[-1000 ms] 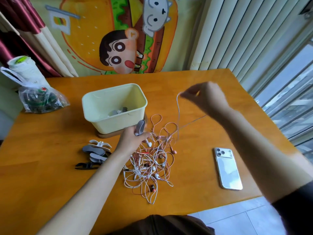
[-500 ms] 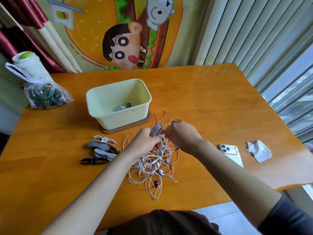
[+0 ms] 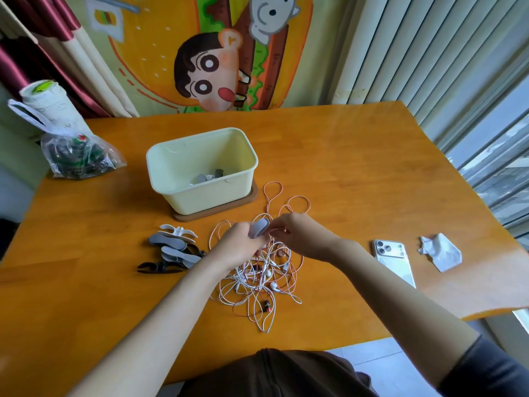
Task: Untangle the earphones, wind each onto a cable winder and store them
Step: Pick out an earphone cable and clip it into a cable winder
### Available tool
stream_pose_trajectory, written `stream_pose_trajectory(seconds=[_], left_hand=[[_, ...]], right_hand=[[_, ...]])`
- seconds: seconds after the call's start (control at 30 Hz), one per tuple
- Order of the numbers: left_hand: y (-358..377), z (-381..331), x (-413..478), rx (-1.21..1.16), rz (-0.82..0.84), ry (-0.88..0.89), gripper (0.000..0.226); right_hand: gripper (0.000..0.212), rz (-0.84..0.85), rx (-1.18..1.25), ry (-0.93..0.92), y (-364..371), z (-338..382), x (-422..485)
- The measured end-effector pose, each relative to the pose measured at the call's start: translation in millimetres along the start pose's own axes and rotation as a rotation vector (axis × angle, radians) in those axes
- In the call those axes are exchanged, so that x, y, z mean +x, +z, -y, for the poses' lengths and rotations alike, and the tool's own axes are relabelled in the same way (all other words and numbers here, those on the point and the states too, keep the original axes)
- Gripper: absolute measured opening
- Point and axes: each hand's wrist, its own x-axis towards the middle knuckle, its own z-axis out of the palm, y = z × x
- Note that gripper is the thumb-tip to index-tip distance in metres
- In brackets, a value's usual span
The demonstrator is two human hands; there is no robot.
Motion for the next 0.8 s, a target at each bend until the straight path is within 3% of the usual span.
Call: stream_pose_trajectory(seconds=[0.2,0.33,0.43,0.5,0.6,0.67,0.8], left_hand=[[-31,25,-1,-0.129,-0.299,-0.096,0.012],[-35,33,-2,-0.223,-0.401,-0.139,0.012],[-31,35,-2,-0.227,-0.401,-0.129,0.011],[-28,35,-2,-0.189,-0.369,-0.091,0.01],[-22,26,-4,-0.138,-0.325,0.014,0.013],[-17,13,-3,-0.157,-0.318,0.085,0.01],[-7,-18,-2,-0.207,-0.251,0.191,0.012]], right_hand=[[0.022,-0.04,0.223,0.252,6,-59,-11],[0.019,-0.015,0.775,0.402,12,-87,-19],[0.019,-0.075,0.971,0.448,3,-91,-19],[0.021,-0.292,0.871,0.432,-15,-87,-12],[0.023,-0.609,0.486,0.275,-49,-66,-2],[0.019,-0.624,0.243,0.122,-65,-37,0],[0.013,-0.445,-0.025,-0.071,-61,17,-2]])
